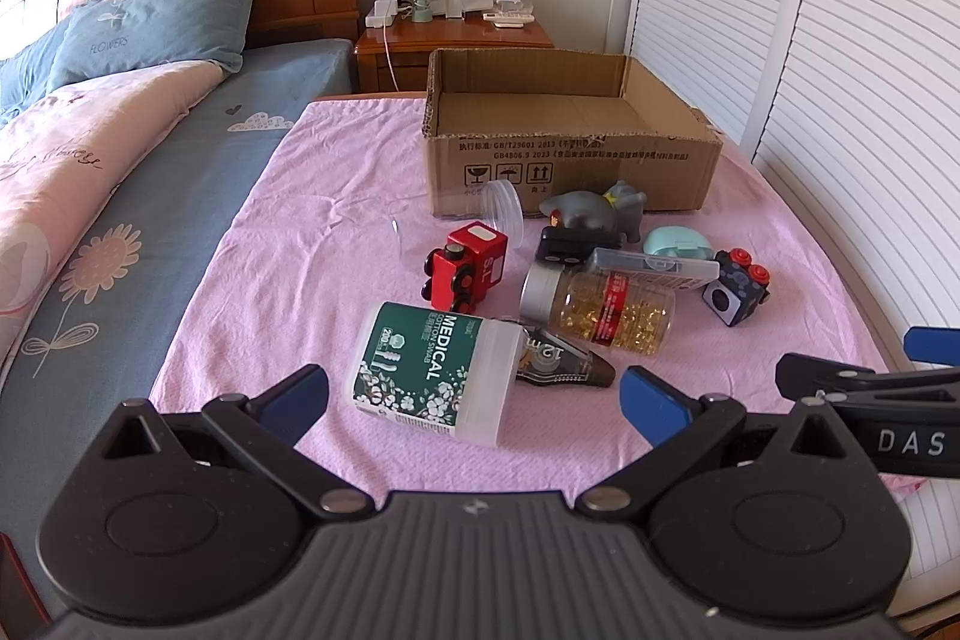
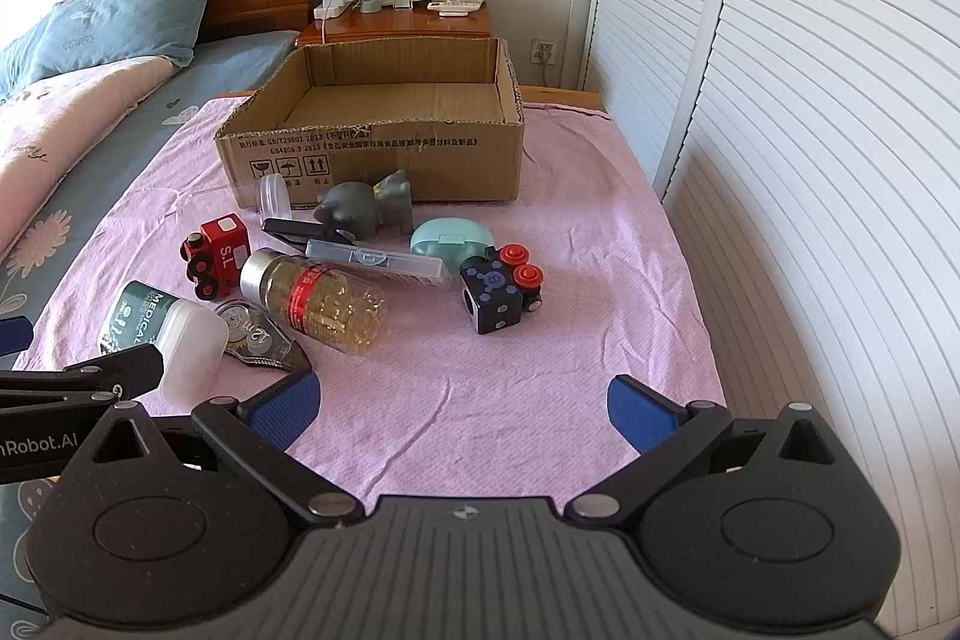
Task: Organize rigid objects
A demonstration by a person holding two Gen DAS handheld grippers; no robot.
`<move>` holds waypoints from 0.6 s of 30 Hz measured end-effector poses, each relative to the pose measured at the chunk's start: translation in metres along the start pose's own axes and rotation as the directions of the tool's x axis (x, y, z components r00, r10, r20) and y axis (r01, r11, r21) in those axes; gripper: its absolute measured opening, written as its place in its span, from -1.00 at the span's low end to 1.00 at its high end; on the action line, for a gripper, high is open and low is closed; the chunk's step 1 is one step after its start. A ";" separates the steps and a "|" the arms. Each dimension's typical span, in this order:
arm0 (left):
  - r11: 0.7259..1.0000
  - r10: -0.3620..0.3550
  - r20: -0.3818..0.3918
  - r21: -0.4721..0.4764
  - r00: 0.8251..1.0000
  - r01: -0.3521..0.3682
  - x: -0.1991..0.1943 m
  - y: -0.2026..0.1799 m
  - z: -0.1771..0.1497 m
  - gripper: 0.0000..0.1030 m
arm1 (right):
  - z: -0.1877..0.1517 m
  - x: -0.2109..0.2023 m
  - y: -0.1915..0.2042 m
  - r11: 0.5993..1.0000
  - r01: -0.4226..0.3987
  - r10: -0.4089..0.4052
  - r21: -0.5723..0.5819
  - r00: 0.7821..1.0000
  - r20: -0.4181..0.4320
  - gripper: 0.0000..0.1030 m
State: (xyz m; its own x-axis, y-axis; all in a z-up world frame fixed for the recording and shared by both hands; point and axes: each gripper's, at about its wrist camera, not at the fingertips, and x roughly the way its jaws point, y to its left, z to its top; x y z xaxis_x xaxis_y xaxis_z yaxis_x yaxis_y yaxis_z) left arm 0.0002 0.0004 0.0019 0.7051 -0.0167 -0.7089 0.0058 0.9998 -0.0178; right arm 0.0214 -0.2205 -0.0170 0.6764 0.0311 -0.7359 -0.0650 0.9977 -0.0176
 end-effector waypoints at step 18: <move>0.999 -0.017 0.019 0.043 1.000 0.016 0.001 -0.002 0.007 0.99 | 0.002 0.000 0.000 1.000 -0.001 0.001 -0.003 1.000 0.006 1.00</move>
State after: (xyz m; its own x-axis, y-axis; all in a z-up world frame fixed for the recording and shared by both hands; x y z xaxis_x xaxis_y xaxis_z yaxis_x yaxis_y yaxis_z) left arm 0.0059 -0.0016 0.0062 0.7184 -0.0337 -0.6948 0.0477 0.9989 0.0008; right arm 0.0231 -0.2206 -0.0153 0.6809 0.0322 -0.7317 -0.0673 0.9976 -0.0187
